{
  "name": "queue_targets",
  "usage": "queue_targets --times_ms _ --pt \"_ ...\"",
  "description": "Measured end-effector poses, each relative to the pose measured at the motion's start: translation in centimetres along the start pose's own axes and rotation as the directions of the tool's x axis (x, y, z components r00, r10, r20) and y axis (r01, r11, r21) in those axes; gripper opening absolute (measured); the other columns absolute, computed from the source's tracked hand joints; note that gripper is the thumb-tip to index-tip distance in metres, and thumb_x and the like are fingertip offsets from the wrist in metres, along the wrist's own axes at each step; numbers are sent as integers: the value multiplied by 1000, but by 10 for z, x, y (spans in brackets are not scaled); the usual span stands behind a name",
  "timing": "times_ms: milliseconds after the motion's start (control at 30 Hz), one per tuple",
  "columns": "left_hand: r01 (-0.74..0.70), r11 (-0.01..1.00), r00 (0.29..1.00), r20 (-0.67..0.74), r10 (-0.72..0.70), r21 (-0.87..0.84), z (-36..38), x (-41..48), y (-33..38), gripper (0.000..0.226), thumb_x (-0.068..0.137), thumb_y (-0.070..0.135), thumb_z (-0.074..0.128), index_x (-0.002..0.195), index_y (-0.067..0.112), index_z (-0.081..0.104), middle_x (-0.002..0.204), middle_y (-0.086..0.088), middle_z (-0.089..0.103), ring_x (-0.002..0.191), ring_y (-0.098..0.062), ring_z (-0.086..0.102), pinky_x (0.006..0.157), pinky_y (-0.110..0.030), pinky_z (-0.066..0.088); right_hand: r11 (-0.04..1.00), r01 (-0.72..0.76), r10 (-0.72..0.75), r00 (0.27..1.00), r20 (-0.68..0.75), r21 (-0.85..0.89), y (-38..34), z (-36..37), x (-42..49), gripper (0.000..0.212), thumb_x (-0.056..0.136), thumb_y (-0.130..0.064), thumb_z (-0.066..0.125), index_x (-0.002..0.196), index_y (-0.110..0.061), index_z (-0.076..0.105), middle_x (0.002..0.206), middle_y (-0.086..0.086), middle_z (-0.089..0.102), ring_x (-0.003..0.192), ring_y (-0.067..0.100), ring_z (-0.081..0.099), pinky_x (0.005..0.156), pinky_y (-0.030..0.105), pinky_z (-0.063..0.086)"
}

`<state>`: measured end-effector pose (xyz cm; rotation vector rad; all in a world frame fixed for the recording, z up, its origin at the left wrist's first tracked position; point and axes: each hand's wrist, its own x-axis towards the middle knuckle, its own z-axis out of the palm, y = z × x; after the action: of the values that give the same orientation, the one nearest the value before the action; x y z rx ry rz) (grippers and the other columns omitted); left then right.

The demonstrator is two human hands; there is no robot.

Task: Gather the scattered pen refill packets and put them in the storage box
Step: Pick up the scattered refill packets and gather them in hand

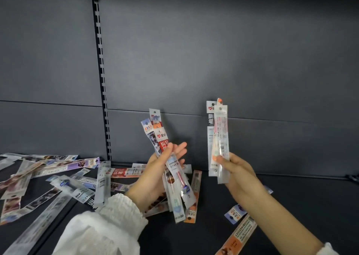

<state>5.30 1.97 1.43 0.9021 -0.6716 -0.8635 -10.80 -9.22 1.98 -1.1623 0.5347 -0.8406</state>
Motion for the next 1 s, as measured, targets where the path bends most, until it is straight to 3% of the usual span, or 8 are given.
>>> queue_targets --times_ms 133,267,533,633,733,833,900,1000 --pt "32 999 997 67 -30 -32 8 -5 -4 35 96 33 47 119 10 58 124 -8 67 117 -21 62 105 -45 43 994 -48 63 987 150 -99 11 10 -8 22 91 -6 58 108 -11 70 106 10 74 97 22 71 84 38 54" --pt "72 996 988 136 -80 59 17 -10 -7 40 93 42 46 126 23 58 117 -4 71 109 -21 67 89 -40 52 985 -24 42 994 103 -173 22 17 -14 20 90 -7 62 109 -10 65 102 9 75 99 25 70 91 45 53" --pt "-46 985 997 68 35 165 25 -11 -9 31 96 32 51 123 22 60 116 -1 72 106 -17 68 89 -36 54 965 -6 43 990 132 -264 24 22 -19 19 87 -16 67 104 -7 65 95 12 76 95 29 71 92 47 54" --pt "-11 994 1000 -16 13 105 24 -11 -9 26 94 25 55 117 15 63 106 -8 74 96 -23 71 79 -36 58 976 -28 52 993 107 -214 27 22 -18 19 91 -19 63 108 -11 64 101 11 75 98 28 70 93 50 53" --pt "-2 1000 1000 -16 1 -6 23 -8 -10 24 95 17 53 116 11 63 109 -8 74 102 -22 70 88 -41 55 987 -69 81 993 80 -142 26 22 -18 18 94 -22 57 110 -13 60 105 11 73 100 27 70 91 48 55" --pt "26 1000 997 -73 -27 -12 19 -4 -11 17 93 14 55 102 5 67 86 -9 74 81 -22 72 77 -37 58 985 -80 93 993 79 -151 25 19 -20 17 95 -23 56 109 -14 61 105 9 73 100 25 70 90 45 55" --pt "76 993 995 -60 -81 -86 18 -3 -10 12 91 14 55 94 4 63 67 -6 60 62 -19 60 66 -32 55 982 -68 84 993 85 -176 24 19 -21 17 93 -22 59 106 -13 65 103 9 74 98 24 70 89 42 56" --pt "53 986 995 -78 -66 -157 19 -2 -8 30 89 27 61 111 7 61 59 4 46 51 -9 45 54 -24 45 982 -34 57 991 120 -188 22 20 -22 17 89 -22 64 99 -10 70 94 7 75 87 18 70 84 36 56"
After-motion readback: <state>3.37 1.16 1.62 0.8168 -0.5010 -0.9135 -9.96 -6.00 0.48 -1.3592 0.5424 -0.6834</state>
